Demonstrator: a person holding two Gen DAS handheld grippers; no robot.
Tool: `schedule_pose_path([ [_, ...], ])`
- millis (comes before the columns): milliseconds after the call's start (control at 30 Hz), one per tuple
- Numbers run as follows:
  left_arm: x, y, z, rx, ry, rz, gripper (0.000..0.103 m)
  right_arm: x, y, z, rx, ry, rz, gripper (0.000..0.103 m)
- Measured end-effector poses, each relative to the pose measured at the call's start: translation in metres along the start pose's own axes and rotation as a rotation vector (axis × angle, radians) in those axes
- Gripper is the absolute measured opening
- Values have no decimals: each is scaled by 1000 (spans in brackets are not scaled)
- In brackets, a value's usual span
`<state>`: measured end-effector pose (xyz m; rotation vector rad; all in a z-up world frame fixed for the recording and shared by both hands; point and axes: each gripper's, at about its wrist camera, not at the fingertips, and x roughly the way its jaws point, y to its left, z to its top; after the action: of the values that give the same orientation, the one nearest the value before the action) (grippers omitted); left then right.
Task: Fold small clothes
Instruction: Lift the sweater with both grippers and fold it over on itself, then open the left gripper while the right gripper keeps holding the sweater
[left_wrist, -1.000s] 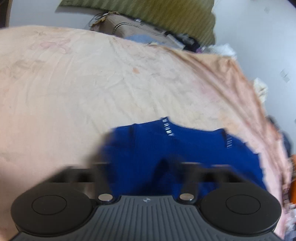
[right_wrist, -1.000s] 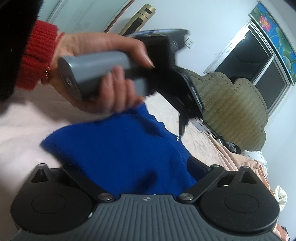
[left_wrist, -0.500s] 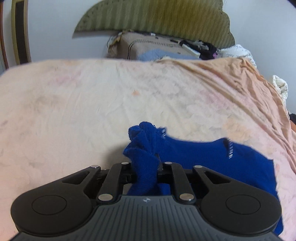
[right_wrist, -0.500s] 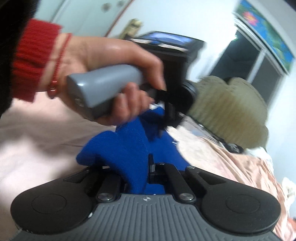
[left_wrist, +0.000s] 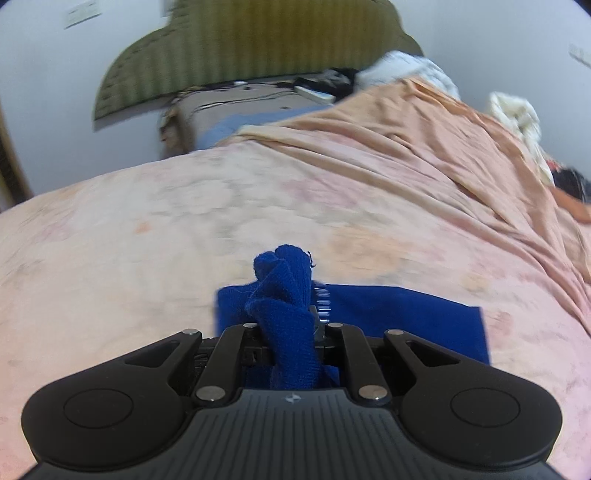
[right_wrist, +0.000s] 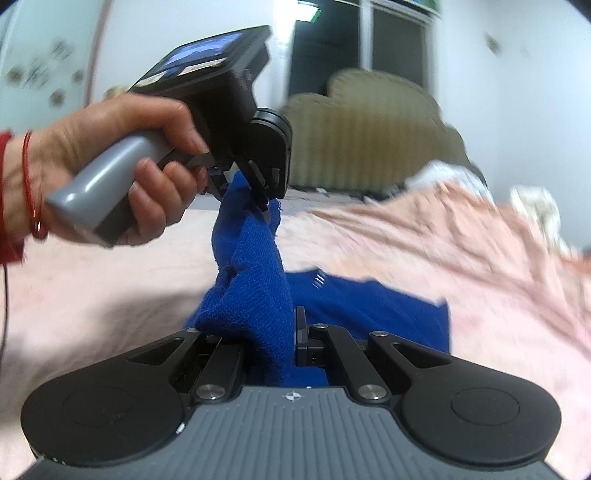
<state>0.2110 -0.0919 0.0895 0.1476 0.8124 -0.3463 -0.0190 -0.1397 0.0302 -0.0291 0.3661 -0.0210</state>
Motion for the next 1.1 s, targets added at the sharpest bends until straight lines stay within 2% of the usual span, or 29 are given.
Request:
schedule_pose_path([
  [200, 31, -76, -2, 128, -7, 32, 12, -1, -69, -25, 245, 46, -3, 2],
  [367, 57, -113, -6, 191, 3, 49, 12, 8, -107, -48, 420, 94, 32, 3],
  [500, 75, -128, -9, 200, 16, 20, 13, 15, -128, -60, 537, 117, 62, 3],
  [567, 80, -135, -12, 224, 19, -24, 14, 16, -135, -66, 593, 140, 85, 4],
  [633, 80, -134, -10, 209, 15, -88, 16, 18, -144, -73, 654, 172, 120, 9],
  [667, 79, -131, -6, 177, 23, -125, 24, 20, -148, -76, 682, 186, 133, 20],
  [733, 76, -120, 3, 83, 30, -191, 49, 19, -156, -83, 739, 194, 166, 20],
  [767, 71, -112, 7, 32, 18, -221, 74, 19, -159, -86, 762, 196, 182, 20],
  [800, 65, -105, 10, -3, -8, -230, 86, 20, -163, -88, 788, 195, 197, 21],
  [867, 48, -92, 14, -28, -82, -219, 87, 20, -168, -91, 830, 194, 217, 23],
  [967, 22, -73, 11, 20, -125, -159, 87, 18, -174, -94, 889, 182, 247, 30],
  [1100, -11, -42, -32, 116, -149, -72, 87, 14, -178, -95, 939, 168, 249, 33],
])
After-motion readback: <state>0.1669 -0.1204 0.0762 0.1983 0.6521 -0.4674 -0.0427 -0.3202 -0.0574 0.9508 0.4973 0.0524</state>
